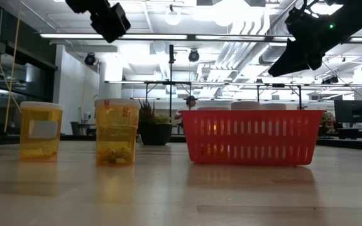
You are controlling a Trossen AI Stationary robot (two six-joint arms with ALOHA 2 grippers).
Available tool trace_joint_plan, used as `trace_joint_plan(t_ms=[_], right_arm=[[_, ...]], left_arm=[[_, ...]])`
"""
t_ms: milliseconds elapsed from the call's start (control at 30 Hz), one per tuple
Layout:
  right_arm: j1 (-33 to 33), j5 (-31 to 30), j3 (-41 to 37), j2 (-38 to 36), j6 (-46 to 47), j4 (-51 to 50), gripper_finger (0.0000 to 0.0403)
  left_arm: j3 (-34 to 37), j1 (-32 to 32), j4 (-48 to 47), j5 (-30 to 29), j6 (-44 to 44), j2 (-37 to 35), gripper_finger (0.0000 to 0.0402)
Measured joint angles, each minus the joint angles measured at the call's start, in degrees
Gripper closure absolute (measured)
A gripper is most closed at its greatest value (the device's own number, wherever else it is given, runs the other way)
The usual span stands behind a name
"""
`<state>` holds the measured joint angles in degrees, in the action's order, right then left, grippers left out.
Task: Pick and place pill bottles into a basket
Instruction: Put the orange pill bottle into the red bin
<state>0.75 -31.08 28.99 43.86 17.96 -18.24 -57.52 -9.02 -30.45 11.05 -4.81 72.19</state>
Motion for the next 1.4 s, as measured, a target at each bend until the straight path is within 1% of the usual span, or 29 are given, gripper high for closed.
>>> trace_joint_plan(t_ms=[133, 367, 500, 600, 633, 700, 767, 833, 900, 967, 1000, 1067, 1133, 1200, 1300, 1400], right_arm=[[0.0, 0.0, 0.0, 0.0, 0.0, 0.0, 0.0265], [0.0, 0.0, 0.0, 0.0, 0.0, -0.1, 0.0265], [0.0, 0.0, 0.0, 0.0, 0.0, -0.1, 0.0265], [0.0, 0.2, 0.0, 0.0, 0.0, -0.1, 0.0265], [0.0, 0.5, 0.0, 0.0, 0.0, -0.1, 0.0265], [0.0, 1.5, 0.0, 0.0, 0.0, -0.1, 0.0265], [0.0, 2.1, 0.0, 0.0, 0.0, -0.1, 0.0265], [0.0, 2.5, 0.0, 0.0, 0.0, -0.1, 0.0265], [0.0, 2.6, 0.0, 0.0, 0.1, -0.1, 0.0265], [0.0, 2.6, 0.0, 0.0, 0.1, -0.1, 0.0265], [0.0, 2.6, 0.0, 0.0, 0.1, -0.1, 0.0265], [0.0, 2.6, 0.0, 0.0, 0.2, -0.2, 0.0265], [0.0, 3.0, 0.0, 0.0, 0.5, -0.1, 0.0265], [0.0, 3.3, 0.0, 0.0, 1.5, -0.2, 0.0265], [0.0, 4.2, 0.0, 0.0, 1.6, -0.2, 0.0265], [0.0, 4.7, 0.0, 0.0, 1.7, -0.2, 0.0265]], left_arm=[[0.0, 0.0, 2.1, 0.1, -0.1, 2.1, 0.0165], [0.0, 0.0, 3.4, -0.3, 1.5, 2.7, 0.0165], [-0.1, 0.0, 2.6, 0.5, 2.3, 2.7, 0.0165], [-1.0, -0.3, -0.8, 1.3, 5.8, 2.6, 0.0165], [-1.2, -0.8, -1.9, 0.7, 7.8, 2.5, 0.0163], [-1.4, -2.0, -4.4, -2.4, 10.6, 2.5, 0.0153], [-1.4, -3.1, -5.3, -5.0, 11.9, 2.5, 0.0132], [-1.4, -3.9, -5.2, -7.4, 11.7, 2.5, 0.0103], [-1.4, -4.7, -5.2, -10.0, 10.4, 2.5, 0.0068], [-1.4, -5.0, -5.3, -11.5, 6.9, 2.5, 0.0033], [-1.4, -5.0, -5.5, -11.4, 4.2, 2.5, 0.0018], [-1.4, -5.0, -6.4, -11.5, -3.4, 2.5, 0.0008], [-1.4, -4.9, -7.7, -11.4, -10.0, 2.5, 0.0018], [-1.4, -5.0, -8.6, -11.0, -14.5, 2.5, 0.0037], [-1.4, -5.0, -9.0, -8.2, -17.8, 2.5, 0.0062], [-1.4, -5.1, -9.4, -6.9, -17.3, 2.5, 0.0078]])
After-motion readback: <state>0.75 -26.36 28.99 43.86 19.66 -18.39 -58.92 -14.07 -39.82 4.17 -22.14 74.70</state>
